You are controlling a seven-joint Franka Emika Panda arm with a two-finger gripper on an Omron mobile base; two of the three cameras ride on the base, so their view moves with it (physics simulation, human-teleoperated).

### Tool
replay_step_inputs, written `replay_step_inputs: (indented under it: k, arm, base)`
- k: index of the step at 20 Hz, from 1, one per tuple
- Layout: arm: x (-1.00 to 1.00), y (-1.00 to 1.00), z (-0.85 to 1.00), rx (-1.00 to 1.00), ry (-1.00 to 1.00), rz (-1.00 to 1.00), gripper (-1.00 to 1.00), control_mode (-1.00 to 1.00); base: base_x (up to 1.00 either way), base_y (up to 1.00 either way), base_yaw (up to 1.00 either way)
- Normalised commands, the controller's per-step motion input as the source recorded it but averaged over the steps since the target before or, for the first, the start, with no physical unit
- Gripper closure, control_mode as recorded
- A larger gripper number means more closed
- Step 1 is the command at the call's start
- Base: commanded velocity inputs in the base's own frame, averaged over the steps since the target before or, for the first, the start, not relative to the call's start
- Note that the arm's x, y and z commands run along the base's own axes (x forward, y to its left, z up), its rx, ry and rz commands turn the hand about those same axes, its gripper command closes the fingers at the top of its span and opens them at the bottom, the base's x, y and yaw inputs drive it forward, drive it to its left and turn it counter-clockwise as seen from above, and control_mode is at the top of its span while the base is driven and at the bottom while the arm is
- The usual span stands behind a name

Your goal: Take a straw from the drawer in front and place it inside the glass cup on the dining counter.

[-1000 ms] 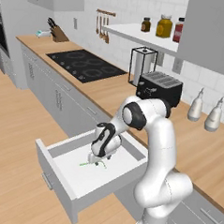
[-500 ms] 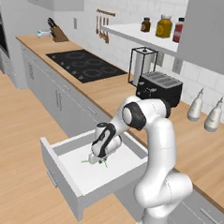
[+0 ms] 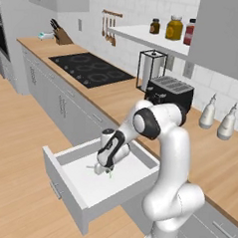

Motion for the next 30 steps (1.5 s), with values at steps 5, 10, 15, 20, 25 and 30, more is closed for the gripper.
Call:
replay_step_inputs:
  k: [5, 10, 15, 20, 25, 30]
  arm:
    - [-0.68, -0.14, 1.0, 0.08, -0.18, 0.0, 1.0, -1.0]
    - [-0.13, -0.15, 1.0, 0.11, -0.09, 0.0, 1.0, -1.0]
    - [0.0, -0.03, 1.0, 0.14, -0.01, 0.0, 1.0, -1.0]
    - [0.13, 0.0, 1.0, 0.09, 0.0, 0.0, 1.0, -1.0]
    - [0.04, 0.0, 1.0, 0.01, 0.0, 0.0, 1.0, -1.0]
    - [-0.02, 0.0, 1.0, 0.0, 0.0, 0.0, 1.0, -1.0]
  base:
    - [0.0, 0.0, 0.0]
    - [0.0, 0.0, 0.0]
    - [0.0, 0.0, 0.0]
    - [0.0, 0.0, 0.0]
    - [0.0, 0.0, 0.0]
    - [0.0, 0.0, 0.0]
